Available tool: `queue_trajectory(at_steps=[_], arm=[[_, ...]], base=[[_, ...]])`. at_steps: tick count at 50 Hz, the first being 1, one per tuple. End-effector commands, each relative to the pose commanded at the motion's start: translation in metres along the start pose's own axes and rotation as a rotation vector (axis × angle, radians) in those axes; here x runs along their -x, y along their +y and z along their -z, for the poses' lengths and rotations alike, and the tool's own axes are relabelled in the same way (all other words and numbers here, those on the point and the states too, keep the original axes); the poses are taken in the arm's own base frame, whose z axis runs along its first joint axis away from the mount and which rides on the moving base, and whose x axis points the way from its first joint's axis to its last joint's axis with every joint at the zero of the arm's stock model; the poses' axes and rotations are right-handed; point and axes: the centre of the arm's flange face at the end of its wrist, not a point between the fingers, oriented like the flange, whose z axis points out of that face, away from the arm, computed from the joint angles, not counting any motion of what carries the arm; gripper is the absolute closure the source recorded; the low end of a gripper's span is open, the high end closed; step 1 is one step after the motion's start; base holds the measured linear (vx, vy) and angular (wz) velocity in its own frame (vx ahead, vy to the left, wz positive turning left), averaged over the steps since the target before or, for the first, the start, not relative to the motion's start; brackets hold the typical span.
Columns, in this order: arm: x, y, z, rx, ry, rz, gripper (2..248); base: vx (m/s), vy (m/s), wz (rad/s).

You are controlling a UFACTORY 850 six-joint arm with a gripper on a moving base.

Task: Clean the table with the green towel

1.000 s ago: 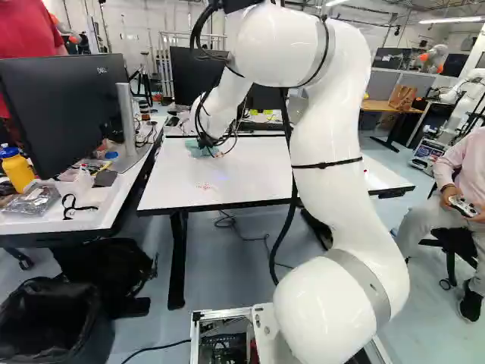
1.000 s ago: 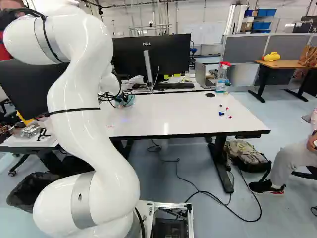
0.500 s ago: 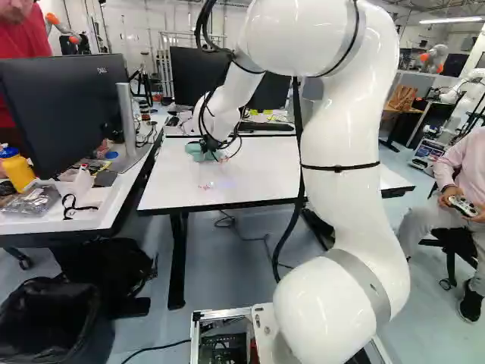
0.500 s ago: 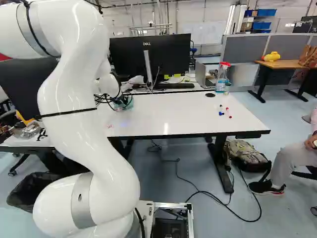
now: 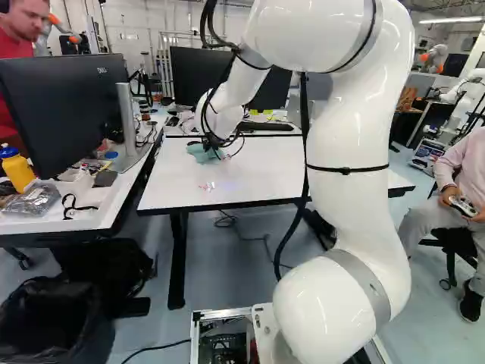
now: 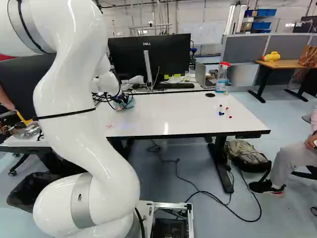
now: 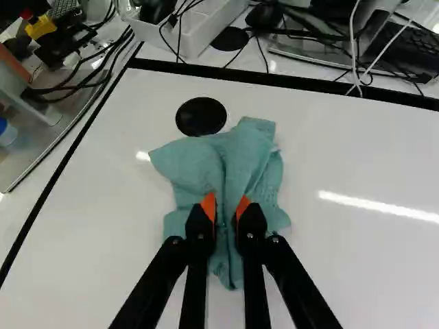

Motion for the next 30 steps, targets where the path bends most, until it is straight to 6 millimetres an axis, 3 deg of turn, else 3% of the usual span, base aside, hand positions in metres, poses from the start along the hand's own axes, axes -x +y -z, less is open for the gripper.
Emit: queue_trajectory(at_steps=[30], arm=[[0.001, 0.043, 0.055, 0.053, 0.047, -0.054, 199]], base=[[0.000, 0.000, 0.000]])
